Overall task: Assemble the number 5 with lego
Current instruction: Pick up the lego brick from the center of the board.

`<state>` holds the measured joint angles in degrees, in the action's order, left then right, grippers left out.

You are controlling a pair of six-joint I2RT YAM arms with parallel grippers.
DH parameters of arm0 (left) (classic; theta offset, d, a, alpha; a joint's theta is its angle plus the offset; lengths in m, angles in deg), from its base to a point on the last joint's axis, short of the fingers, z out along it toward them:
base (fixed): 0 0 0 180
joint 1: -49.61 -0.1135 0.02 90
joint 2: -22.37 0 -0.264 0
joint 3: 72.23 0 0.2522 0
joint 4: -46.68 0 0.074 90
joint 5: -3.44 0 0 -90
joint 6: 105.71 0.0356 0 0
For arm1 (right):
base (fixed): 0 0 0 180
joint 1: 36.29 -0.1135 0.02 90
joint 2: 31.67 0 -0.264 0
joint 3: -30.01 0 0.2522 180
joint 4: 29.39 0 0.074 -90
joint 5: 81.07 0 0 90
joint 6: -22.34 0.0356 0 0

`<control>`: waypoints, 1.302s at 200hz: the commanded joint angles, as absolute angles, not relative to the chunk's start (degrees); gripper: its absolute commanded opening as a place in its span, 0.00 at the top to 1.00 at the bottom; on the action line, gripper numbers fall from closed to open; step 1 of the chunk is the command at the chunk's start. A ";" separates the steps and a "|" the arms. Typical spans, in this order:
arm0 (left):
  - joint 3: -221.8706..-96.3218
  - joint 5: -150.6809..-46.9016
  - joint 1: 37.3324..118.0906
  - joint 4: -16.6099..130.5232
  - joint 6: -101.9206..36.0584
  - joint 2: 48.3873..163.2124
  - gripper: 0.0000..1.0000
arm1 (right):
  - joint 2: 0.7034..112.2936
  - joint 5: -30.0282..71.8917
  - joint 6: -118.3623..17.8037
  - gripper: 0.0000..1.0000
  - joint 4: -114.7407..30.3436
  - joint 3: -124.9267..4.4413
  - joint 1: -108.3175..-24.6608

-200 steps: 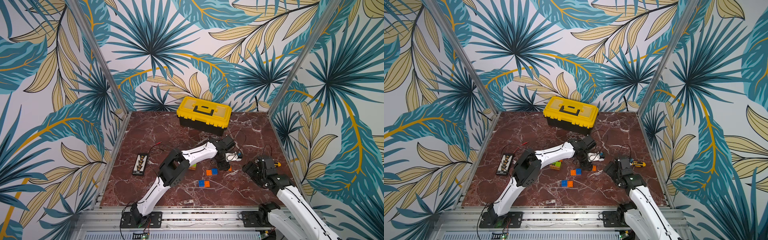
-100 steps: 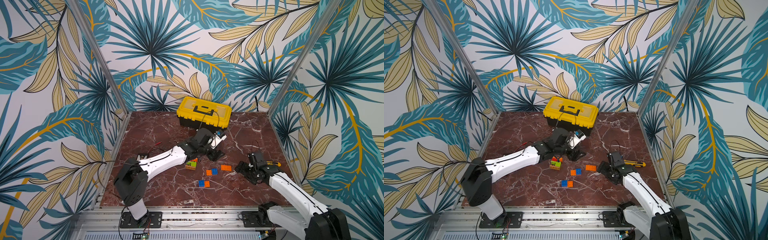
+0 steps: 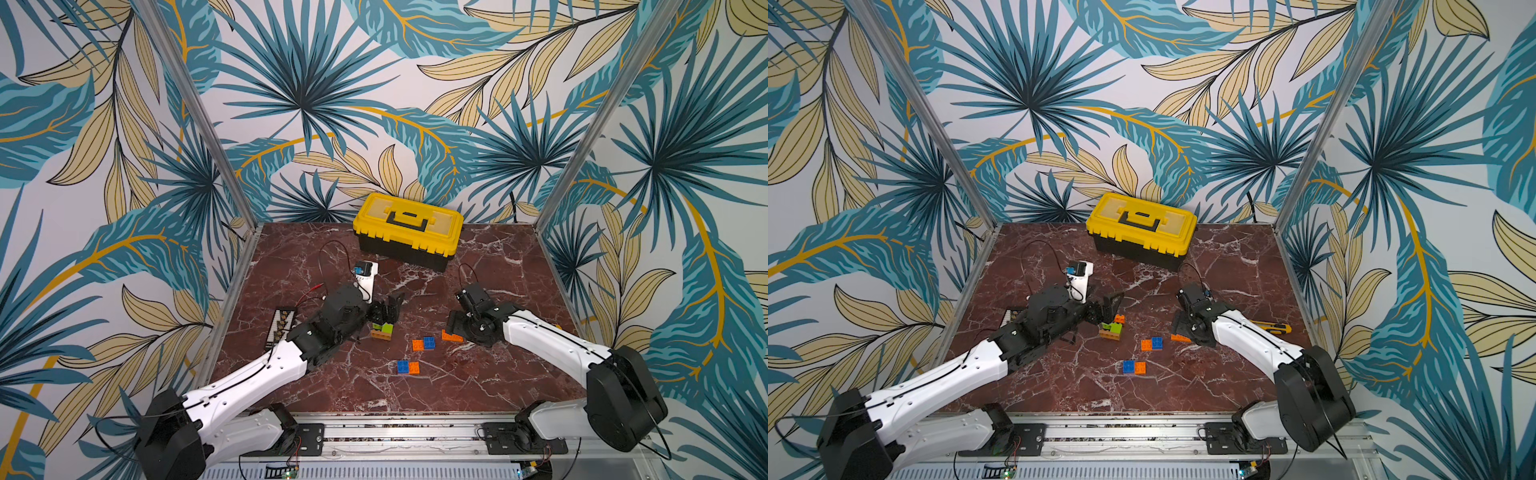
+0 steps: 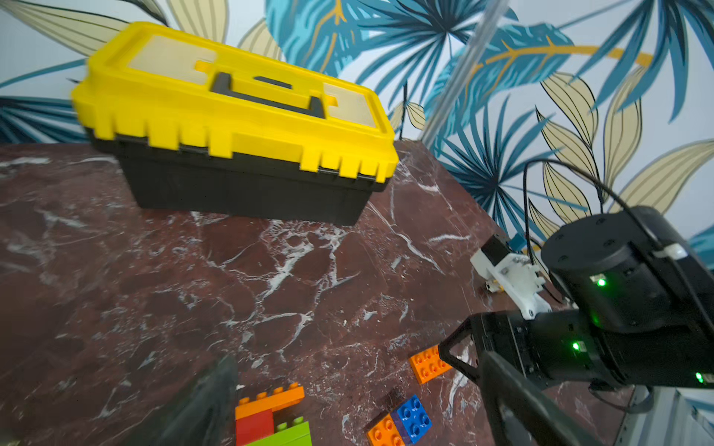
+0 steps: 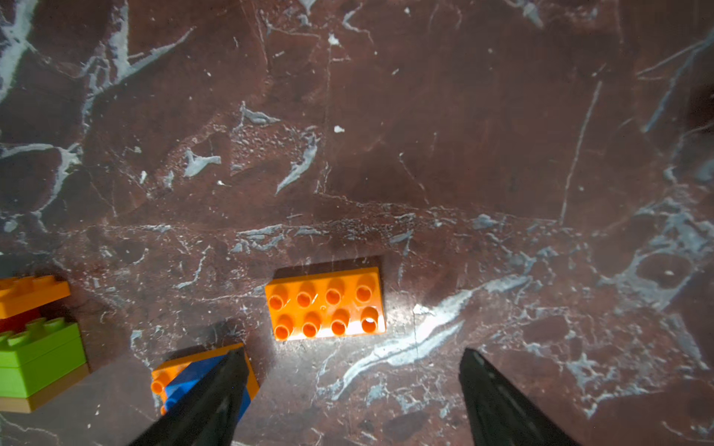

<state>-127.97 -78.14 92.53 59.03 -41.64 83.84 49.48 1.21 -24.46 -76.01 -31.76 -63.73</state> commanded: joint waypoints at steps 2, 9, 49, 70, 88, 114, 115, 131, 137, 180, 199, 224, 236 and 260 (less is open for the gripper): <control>-122.93 -74.23 91.26 60.64 -47.90 80.18 0.00 | 52.94 1.27 -25.70 0.12 -76.09 -33.35 -64.59; -121.86 -76.15 90.82 60.45 -48.32 79.45 0.00 | 54.25 1.30 -25.97 0.12 -76.77 -34.25 -64.92; -118.47 -80.32 90.48 62.28 -52.16 78.11 0.00 | 59.26 0.55 -27.98 0.14 -78.81 -37.15 -65.80; -117.40 -81.24 90.48 61.94 -53.01 77.79 0.00 | 60.42 0.79 -30.31 0.14 -79.26 -37.54 -65.93; -117.37 -81.18 90.49 62.02 -53.00 77.83 0.00 | 62.41 2.76 -32.40 0.14 -80.16 -38.69 -65.99; -117.63 -80.95 90.50 61.98 -52.75 78.01 0.00 | 64.33 2.26 -33.14 0.15 -80.98 -39.71 -65.95; -117.63 -80.99 90.49 62.00 -52.78 78.01 0.00 | 64.33 2.26 -33.14 0.15 -80.98 -39.71 -65.95; -117.81 -81.01 90.51 61.97 -52.75 78.15 0.00 | 64.64 2.79 -33.37 0.16 -80.11 -39.57 -65.95; -117.74 -81.00 90.49 61.95 -52.87 78.10 0.00 | 64.87 2.83 -33.34 0.16 -79.90 -39.56 -65.98; -117.72 -80.97 90.48 62.36 -52.97 78.10 0.00 | 67.06 3.05 -33.14 0.20 -79.60 -39.39 -65.98; -117.62 -80.89 90.46 62.63 -53.02 78.05 0.00 | 67.56 2.48 -32.90 0.20 -79.80 -38.97 -65.99; -117.46 -80.83 90.48 62.64 -53.40 78.13 0.00 | 67.91 2.22 -32.93 0.21 -79.35 -38.26 -65.99; -117.46 -80.90 90.52 62.64 -53.42 78.10 0.00 | 68.00 1.87 -32.60 0.21 -79.36 -38.14 -65.94; -117.46 -81.11 90.48 62.46 -53.66 78.41 0.00 | 67.65 -0.02 -31.67 0.19 -79.18 -37.88 -65.93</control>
